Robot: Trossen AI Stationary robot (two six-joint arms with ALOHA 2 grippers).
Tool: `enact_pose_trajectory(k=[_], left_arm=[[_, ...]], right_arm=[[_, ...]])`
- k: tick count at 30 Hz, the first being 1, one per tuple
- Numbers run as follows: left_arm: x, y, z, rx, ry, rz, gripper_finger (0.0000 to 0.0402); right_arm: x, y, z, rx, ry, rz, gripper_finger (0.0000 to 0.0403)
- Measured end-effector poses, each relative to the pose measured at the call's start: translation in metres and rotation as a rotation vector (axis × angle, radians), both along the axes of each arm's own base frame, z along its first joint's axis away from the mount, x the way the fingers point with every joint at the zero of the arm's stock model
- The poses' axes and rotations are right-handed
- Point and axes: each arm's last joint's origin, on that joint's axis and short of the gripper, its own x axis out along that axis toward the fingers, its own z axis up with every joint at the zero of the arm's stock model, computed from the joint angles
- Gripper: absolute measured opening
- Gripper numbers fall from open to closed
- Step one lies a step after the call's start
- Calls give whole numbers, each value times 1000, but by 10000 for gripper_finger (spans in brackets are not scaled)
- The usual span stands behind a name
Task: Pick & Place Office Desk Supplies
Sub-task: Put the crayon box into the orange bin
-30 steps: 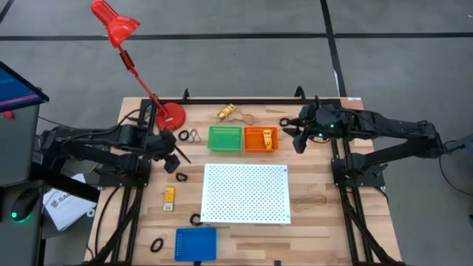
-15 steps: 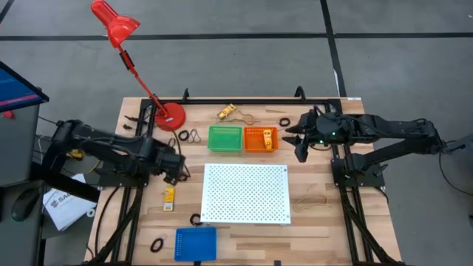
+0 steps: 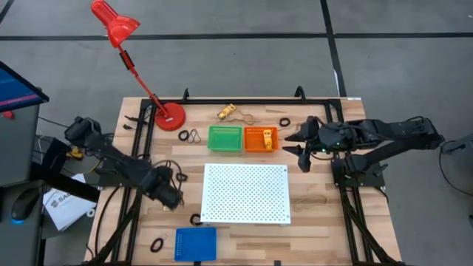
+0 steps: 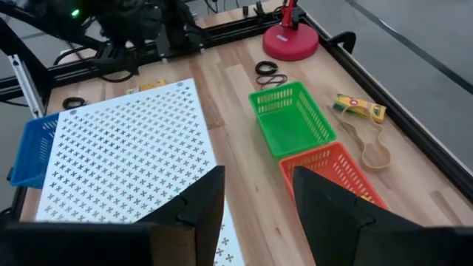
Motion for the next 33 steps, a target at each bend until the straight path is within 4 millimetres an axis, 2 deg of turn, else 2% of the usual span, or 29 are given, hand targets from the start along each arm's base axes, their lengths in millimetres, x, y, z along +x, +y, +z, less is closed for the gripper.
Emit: enact_pose_trajectory(k=[9, 14, 19, 23, 28, 33], left_arm=[[12, -26, -32, 87, -25, 170, 285], [14, -32, -46, 132, 1, 193, 285], [20, -39, -56, 135, -46, 186, 285], [19, -38, -64, 168, -32, 182, 285], [9, -31, -78, 138, -77, 206, 285], [1, -25, -78, 96, -124, 215, 281]], right_arm=[[-2, 12, 0, 7, 1, 43, 158], [-4, 20, 0, -5, -5, 56, 157], [-7, 29, 0, 3, -12, 79, 157], [-9, 36, 0, -14, -13, 96, 157], [-13, 45, 0, -31, -22, 112, 157], [-15, 50, 0, -45, -29, 120, 157]])
